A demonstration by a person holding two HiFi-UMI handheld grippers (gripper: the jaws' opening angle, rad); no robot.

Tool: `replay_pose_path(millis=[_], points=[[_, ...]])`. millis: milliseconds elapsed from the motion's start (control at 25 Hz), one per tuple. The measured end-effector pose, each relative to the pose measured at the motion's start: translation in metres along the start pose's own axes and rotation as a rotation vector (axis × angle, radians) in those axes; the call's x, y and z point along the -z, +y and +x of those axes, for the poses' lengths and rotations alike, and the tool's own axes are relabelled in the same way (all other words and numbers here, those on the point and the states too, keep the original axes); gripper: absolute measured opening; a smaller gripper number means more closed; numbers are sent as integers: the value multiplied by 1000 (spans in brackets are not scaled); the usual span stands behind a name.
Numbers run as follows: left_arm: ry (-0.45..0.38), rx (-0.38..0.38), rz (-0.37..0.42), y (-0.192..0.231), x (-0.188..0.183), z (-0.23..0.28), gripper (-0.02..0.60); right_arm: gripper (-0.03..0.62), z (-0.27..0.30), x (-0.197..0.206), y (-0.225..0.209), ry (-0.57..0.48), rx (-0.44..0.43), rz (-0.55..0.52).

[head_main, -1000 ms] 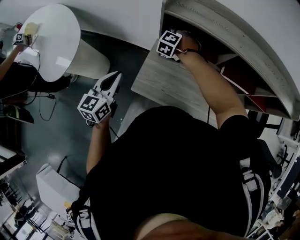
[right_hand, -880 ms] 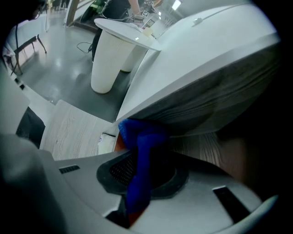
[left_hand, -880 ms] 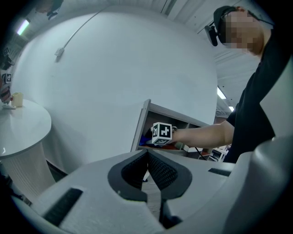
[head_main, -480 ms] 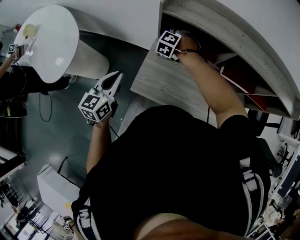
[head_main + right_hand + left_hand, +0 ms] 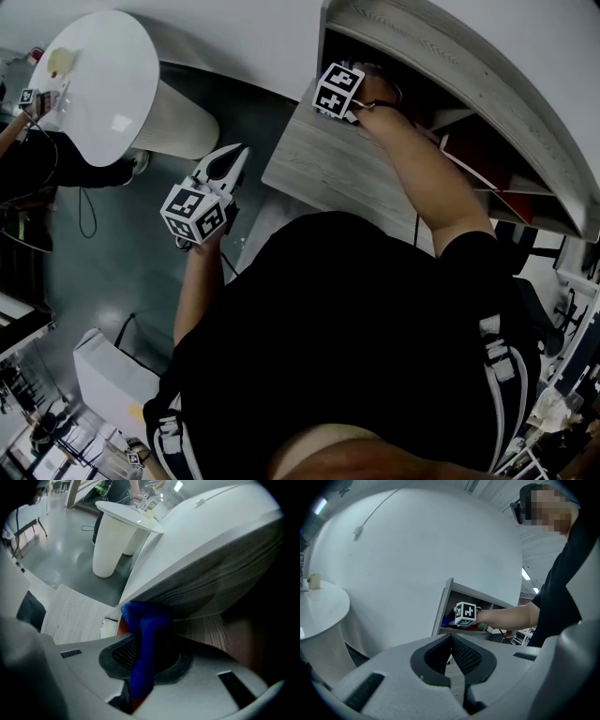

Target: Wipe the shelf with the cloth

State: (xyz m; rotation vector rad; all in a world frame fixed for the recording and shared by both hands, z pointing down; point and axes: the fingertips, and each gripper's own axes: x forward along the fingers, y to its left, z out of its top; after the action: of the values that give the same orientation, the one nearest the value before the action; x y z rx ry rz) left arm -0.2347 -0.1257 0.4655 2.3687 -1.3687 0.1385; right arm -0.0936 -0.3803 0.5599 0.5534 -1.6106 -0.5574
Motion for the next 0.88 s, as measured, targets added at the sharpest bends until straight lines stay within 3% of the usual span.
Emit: replay_pose_path(millis=[320,880], points=[[-11,-11,9,-4,-3,-2,17,64,-3,1,-3,-27,-5,27],[23,19,13,-22,2,7,17,64,-47,-11,-5,-200,24,76]])
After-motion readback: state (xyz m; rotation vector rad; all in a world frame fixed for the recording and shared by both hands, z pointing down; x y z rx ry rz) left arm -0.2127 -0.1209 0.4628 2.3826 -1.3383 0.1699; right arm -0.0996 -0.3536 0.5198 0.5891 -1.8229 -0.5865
